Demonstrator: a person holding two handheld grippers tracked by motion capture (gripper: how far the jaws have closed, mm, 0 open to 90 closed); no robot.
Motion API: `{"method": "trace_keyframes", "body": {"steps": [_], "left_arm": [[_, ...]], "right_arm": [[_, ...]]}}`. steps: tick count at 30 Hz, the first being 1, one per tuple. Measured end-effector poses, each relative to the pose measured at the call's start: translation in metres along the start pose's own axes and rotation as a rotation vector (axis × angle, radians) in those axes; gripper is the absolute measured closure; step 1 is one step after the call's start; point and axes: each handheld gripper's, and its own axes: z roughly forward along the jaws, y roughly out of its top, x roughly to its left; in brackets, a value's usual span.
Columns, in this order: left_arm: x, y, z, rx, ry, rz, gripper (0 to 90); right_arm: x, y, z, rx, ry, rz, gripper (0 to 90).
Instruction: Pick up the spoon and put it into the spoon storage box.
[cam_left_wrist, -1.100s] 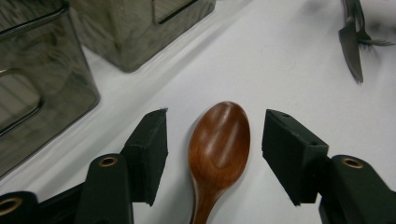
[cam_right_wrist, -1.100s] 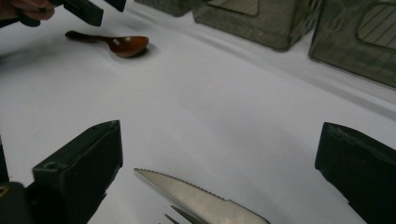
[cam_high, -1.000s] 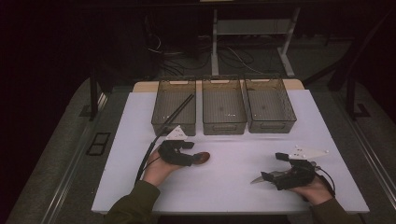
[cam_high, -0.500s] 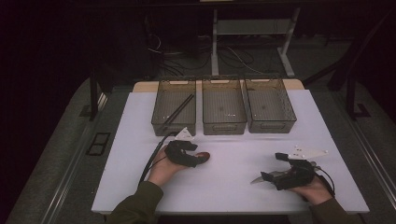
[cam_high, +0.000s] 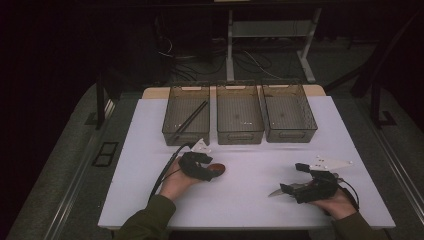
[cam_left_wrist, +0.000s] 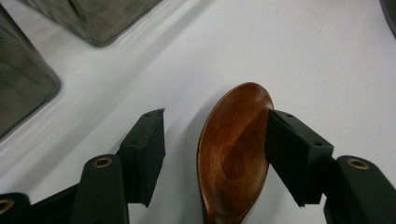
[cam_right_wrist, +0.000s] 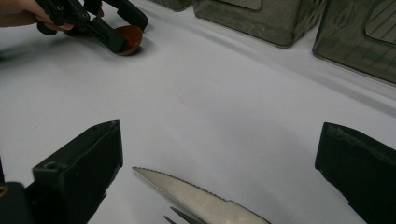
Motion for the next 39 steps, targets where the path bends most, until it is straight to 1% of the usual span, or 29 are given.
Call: {"method": "trace_keyframes", "body": {"steps": [1,2,4,5,6,7,9,10,11,12,13,15,16,17,18,21,23,24,33,39], "left_arm": [[0.0,0.0,0.0,-0.001,0.001,0.001,38.2],[0.001,0.0,0.0,0.0,0.0,0.017,38.9],[0.0,0.0,0.0,0.003,-0.002,0.023,40.9],[0.0,0.0,-0.001,0.007,-0.004,0.033,41.8],[-0.001,0.0,-0.001,0.006,-0.009,0.022,43.3],[-0.002,0.0,-0.001,0.007,-0.013,0.023,44.5],[-0.002,0.0,-0.001,0.009,-0.016,0.038,46.5],[-0.002,0.0,-0.001,0.012,-0.017,0.056,47.3],[-0.002,0.001,-0.001,0.012,-0.017,0.064,48.2],[-0.003,0.001,-0.001,0.01,-0.024,0.066,49.6],[-0.004,0.0,-0.001,0.01,-0.028,0.055,50.4],[-0.004,0.001,-0.001,0.02,-0.034,0.091,52.5],[-0.006,0.0,-0.001,0.022,-0.038,0.079,54.1],[-0.007,0.0,-0.001,0.023,-0.042,0.085,55.4],[-0.006,0.001,-0.002,0.028,-0.045,0.105,57.0],[-0.009,0.001,-0.001,0.031,-0.054,0.1,61.8],[-0.009,0.001,-0.002,0.037,-0.058,0.114,63.8],[-0.009,0.001,-0.002,0.036,-0.059,0.127,65.4],[-0.013,0.002,-0.001,0.051,-0.03,0.147,72.9],[-0.014,0.002,-0.001,0.056,-0.03,0.149,78.4]], "right_arm": [[0.0,0.0,0.0,0.0,0.0,0.0,1.1],[0.0,0.0,0.0,-0.001,-0.001,0.0,1.1],[0.0,0.0,0.0,-0.002,0.0,-0.001,1.1],[0.0,0.0,0.0,-0.002,0.0,-0.002,1.1],[0.0,0.0,-0.001,-0.003,0.0,-0.001,1.1],[0.0,0.0,-0.001,-0.003,0.0,0.0,1.1],[0.0,0.0,-0.001,-0.005,-0.002,0.002,1.1],[-0.001,0.0,-0.001,-0.006,-0.003,0.002,1.1],[-0.001,0.0,-0.001,-0.007,-0.003,0.002,1.1],[-0.001,0.0,-0.001,-0.006,-0.003,0.004,1.1],[-0.001,0.0,-0.002,-0.007,-0.003,0.004,1.1],[-0.001,0.0,-0.002,-0.007,-0.004,0.004,1.1],[-0.001,0.0,-0.002,-0.008,-0.004,0.004,1.1],[-0.001,0.0,-0.002,-0.008,-0.004,0.004,1.1],[-0.001,0.0,-0.002,-0.009,-0.003,0.004,1.1],[-0.001,0.0,-0.002,-0.009,-0.003,0.002,1.1],[-0.001,0.0,-0.002,-0.009,-0.003,0.002,1.1],[-0.001,0.0,-0.002,-0.01,-0.003,0.002,1.1],[-0.001,0.0,-0.002,-0.009,-0.003,0.001,1.1],[-0.001,0.0,-0.003,-0.01,-0.003,0.001,1.1]]}}
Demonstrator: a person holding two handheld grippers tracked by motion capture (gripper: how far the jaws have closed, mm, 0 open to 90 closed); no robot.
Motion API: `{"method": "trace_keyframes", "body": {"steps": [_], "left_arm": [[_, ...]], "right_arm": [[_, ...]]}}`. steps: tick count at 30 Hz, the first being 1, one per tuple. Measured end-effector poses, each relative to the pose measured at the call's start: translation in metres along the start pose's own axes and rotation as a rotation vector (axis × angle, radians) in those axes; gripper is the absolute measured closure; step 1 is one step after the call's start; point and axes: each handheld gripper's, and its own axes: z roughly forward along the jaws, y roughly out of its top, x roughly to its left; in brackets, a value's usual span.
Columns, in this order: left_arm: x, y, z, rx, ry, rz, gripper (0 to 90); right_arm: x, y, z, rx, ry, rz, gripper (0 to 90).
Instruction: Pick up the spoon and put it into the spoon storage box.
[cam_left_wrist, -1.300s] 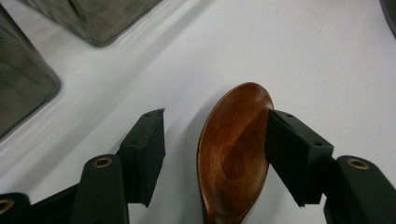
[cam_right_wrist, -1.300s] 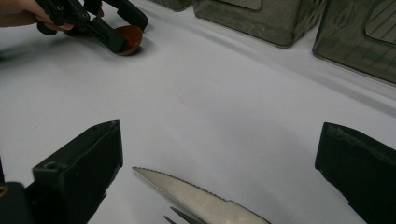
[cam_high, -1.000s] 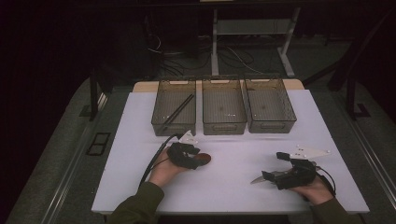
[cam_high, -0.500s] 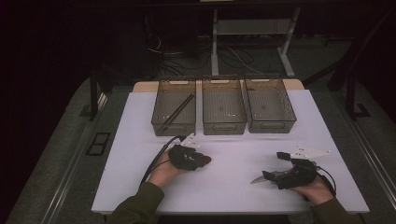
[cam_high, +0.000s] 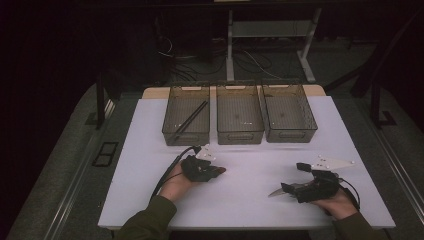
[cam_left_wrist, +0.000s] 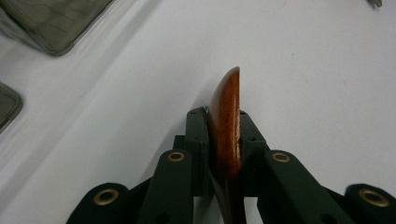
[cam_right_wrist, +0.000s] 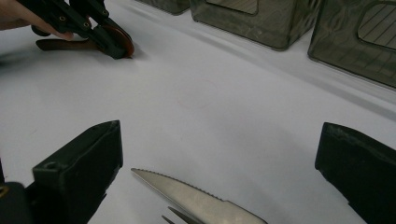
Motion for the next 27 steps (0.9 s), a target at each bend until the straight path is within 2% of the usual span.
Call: {"method": "trace_keyframes", "body": {"steps": [13,27], "left_arm": [[0.0,0.002,-0.001,-0.005,-0.003,-0.026,79.1],[-0.001,0.007,-0.014,-0.076,-0.024,-0.075,79.3]], "right_arm": [[0.0,0.0,0.0,-0.002,0.001,-0.002,1.1],[0.0,0.0,-0.001,-0.004,-0.001,0.007,1.1]]}}
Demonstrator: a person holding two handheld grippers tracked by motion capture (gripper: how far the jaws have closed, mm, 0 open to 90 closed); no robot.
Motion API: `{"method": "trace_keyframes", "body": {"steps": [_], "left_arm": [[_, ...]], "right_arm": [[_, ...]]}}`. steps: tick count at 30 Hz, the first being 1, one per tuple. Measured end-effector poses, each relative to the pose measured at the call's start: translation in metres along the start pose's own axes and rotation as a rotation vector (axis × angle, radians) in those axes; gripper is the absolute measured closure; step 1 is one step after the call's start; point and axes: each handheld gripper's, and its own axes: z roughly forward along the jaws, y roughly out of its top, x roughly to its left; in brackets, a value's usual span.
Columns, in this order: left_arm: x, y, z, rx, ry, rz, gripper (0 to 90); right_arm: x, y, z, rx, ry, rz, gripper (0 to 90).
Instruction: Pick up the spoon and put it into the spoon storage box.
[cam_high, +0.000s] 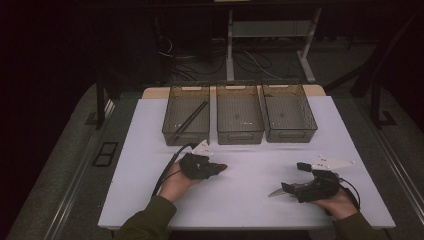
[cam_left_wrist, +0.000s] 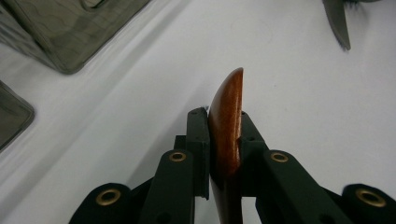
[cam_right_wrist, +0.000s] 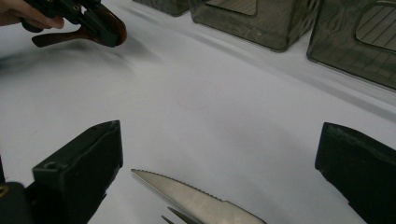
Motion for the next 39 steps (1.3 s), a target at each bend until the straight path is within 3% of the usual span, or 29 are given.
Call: {"method": "trace_keyframes", "body": {"steps": [14,32,39], "left_arm": [[0.004,0.014,-0.012,-0.05,-0.01,-0.022,79.3],[0.021,0.076,-0.014,-0.102,-0.008,0.007,79.3],[0.03,0.097,-0.013,-0.106,0.007,0.0,79.3]], "right_arm": [[-0.001,-0.001,-0.001,-0.001,-0.01,0.007,1.1],[-0.001,-0.001,-0.004,-0.023,-0.008,0.021,1.1],[-0.001,-0.001,-0.006,-0.039,-0.003,0.031,1.1]]}}
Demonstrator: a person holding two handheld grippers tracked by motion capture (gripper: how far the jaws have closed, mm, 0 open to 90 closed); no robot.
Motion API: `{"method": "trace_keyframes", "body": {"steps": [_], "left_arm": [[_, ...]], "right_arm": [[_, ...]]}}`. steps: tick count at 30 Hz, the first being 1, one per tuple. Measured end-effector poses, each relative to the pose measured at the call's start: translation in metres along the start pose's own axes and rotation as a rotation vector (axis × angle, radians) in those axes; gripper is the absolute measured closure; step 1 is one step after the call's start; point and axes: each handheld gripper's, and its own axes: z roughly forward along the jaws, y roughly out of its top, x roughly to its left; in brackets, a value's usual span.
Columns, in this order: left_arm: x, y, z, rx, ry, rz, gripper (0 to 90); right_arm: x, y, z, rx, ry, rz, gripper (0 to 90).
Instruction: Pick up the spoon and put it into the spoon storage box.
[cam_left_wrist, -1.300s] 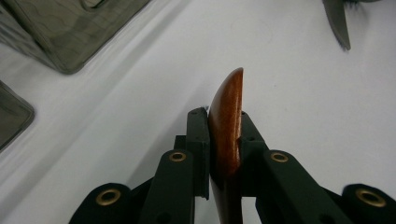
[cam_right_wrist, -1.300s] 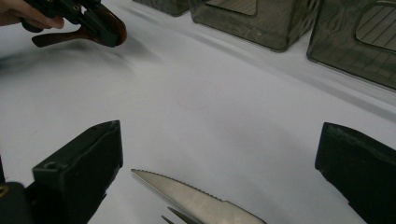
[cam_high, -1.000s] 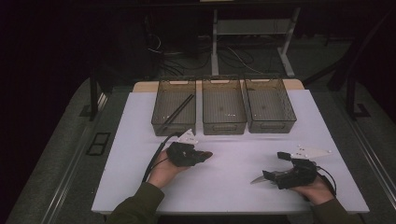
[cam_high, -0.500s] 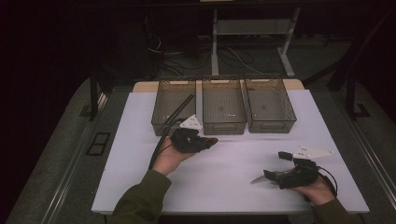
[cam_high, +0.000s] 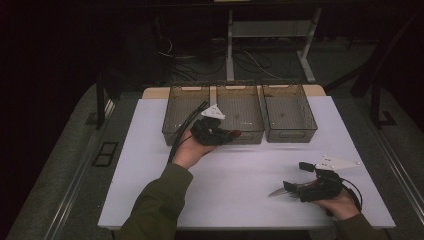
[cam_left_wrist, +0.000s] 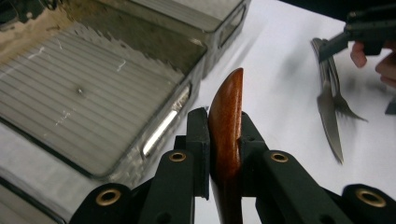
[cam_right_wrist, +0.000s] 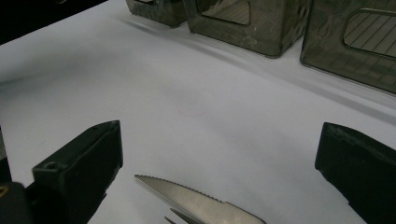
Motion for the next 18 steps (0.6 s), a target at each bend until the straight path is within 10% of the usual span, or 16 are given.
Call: {"method": "trace_keyframes", "body": {"steps": [18], "left_arm": [[0.031,0.058,0.022,-0.036,0.051,0.015,79.3]], "right_arm": [[0.0,0.001,-0.002,-0.017,0.01,0.01,1.1]]}}
